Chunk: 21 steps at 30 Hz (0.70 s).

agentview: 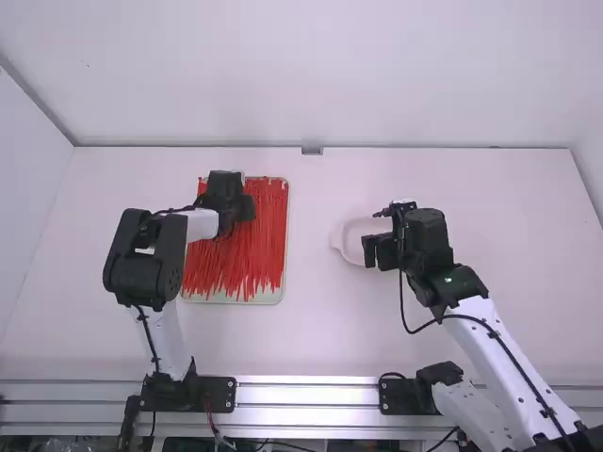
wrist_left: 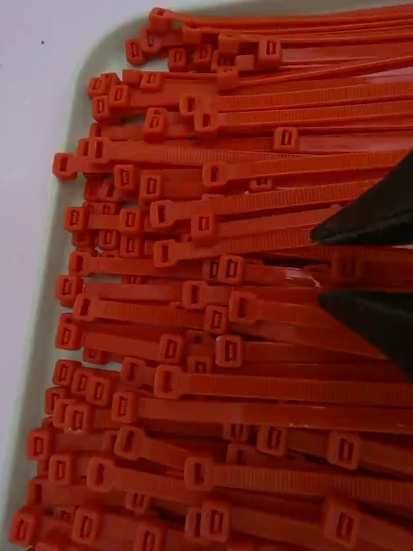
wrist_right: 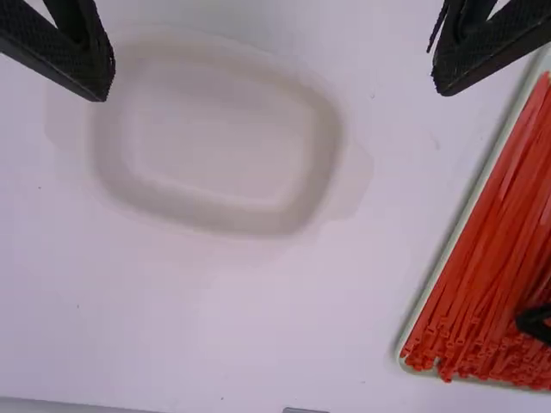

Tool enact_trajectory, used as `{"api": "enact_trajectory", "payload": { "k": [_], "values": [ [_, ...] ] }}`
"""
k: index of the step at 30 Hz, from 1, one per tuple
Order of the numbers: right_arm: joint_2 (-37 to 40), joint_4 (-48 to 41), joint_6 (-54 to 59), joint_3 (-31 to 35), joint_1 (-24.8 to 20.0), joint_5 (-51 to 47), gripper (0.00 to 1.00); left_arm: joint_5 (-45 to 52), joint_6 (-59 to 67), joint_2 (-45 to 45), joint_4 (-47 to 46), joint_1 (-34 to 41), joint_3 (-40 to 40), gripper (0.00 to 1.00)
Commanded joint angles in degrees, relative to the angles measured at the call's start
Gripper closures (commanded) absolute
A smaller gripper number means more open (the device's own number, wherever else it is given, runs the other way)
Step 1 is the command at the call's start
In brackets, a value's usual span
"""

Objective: Fasten the cable tie

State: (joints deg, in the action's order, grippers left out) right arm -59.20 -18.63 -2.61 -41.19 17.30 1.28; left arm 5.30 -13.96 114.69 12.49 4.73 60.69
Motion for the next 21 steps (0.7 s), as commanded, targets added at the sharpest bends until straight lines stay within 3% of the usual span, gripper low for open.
{"api": "enact_trajectory", "payload": {
  "k": [1,11,16,21],
  "values": [
    [-0.37,-0.26,-0.13,-1.92,0.33,0.17,0.01,-0.24,0.02,0.72,-0.20,0.22,-0.46,0.86],
    [-0.37,-0.24,-0.11,-1.92,0.33,0.17,0.02,-0.15,-0.17,0.72,-0.85,0.22,0.04,0.83],
    [-0.37,-0.15,-0.11,-1.92,0.33,0.17,0.02,-0.46,0.94,0.72,-6.58,0.96,3.58,0.75],
    [-0.39,-0.11,-0.09,-1.92,0.33,0.15,0.01,-0.46,3.26,0.72,-12.61,2.08,8.57,0.76]
  ]
}}
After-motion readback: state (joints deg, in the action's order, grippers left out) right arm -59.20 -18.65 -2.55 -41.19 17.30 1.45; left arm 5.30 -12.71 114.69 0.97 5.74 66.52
